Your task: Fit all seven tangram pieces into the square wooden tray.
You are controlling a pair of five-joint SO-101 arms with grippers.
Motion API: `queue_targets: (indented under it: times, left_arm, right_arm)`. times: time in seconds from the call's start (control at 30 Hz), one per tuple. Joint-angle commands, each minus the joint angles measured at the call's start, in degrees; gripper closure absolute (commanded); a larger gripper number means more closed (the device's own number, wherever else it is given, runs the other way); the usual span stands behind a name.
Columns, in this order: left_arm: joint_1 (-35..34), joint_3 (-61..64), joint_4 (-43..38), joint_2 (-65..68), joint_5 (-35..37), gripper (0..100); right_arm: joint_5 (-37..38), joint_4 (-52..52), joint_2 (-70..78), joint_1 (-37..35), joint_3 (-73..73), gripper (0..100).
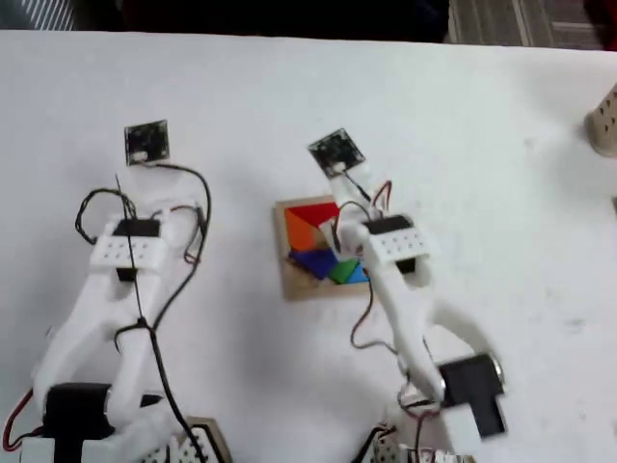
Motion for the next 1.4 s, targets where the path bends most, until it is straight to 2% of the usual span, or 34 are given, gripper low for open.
queue_targets:
  times: [0.0, 0.63, 1.03, 1.2, 1.37]
  left_arm:
    - [0.1, -0.2, -1.2, -2.3, 0.2, 98]
    - [0.1, -0.2, -1.4, -2.1, 0.2, 98]
    - [0.1, 0.0, -1.4, -2.1, 0.2, 98]
    - [0.1, 0.2, -1.4, -2.1, 0.2, 98]
    - [0.1, 0.2, -1.4, -2.1, 0.2, 98]
  right_arm:
    - [1.1, 1.3, 3.2, -0.3, -5.9, 98.1]
    - [1.2, 17.5, 2.5, -0.7, -5.5, 98.1]
    - [0.7, 11.8, -24.7, -2.3, 15.8, 98.1]
    - [-2.5, 9.8, -25.9, 1.0, 16.1, 98.1]
    - [-3.9, 9.3, -25.8, -2.6, 16.6, 98.1]
